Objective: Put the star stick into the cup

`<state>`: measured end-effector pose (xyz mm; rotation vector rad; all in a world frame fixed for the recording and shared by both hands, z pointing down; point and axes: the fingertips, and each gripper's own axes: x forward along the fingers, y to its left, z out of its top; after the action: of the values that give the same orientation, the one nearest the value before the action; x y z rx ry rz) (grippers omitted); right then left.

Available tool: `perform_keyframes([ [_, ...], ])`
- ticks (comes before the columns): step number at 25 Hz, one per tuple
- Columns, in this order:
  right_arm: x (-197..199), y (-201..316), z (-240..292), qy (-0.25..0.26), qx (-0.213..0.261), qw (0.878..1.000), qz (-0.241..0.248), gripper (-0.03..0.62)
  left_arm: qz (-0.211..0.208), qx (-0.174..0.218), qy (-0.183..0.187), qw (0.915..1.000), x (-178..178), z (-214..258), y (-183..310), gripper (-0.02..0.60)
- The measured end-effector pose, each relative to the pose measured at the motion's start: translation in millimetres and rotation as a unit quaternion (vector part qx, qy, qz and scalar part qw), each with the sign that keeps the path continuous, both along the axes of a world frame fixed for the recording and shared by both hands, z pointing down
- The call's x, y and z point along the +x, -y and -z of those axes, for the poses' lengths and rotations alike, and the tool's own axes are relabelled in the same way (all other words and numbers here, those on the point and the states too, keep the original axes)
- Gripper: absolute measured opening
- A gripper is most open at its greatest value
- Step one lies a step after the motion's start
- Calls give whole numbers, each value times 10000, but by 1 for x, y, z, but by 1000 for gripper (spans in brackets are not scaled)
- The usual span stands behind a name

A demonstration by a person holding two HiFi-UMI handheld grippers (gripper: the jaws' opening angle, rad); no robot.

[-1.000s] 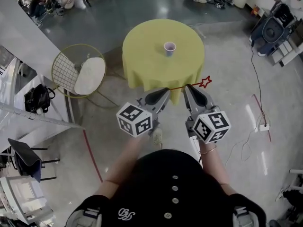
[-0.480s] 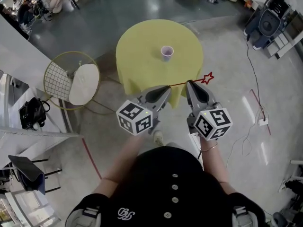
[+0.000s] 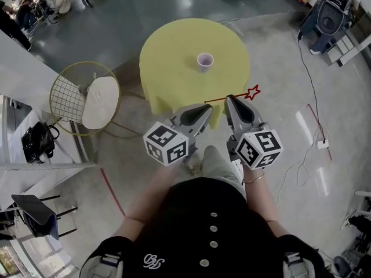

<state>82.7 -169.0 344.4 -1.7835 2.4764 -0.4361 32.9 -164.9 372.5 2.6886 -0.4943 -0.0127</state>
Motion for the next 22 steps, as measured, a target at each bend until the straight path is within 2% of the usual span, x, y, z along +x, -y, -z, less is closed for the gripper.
perform_keyframes([
  [10,10,28,-4,-7,-103,9999,-16,17,132,-94,39,9999,0,-2,37,21],
  [22,32,91,-12,44,-295,9994,149,17,345,-263,108,9990,8,-8,95,21],
])
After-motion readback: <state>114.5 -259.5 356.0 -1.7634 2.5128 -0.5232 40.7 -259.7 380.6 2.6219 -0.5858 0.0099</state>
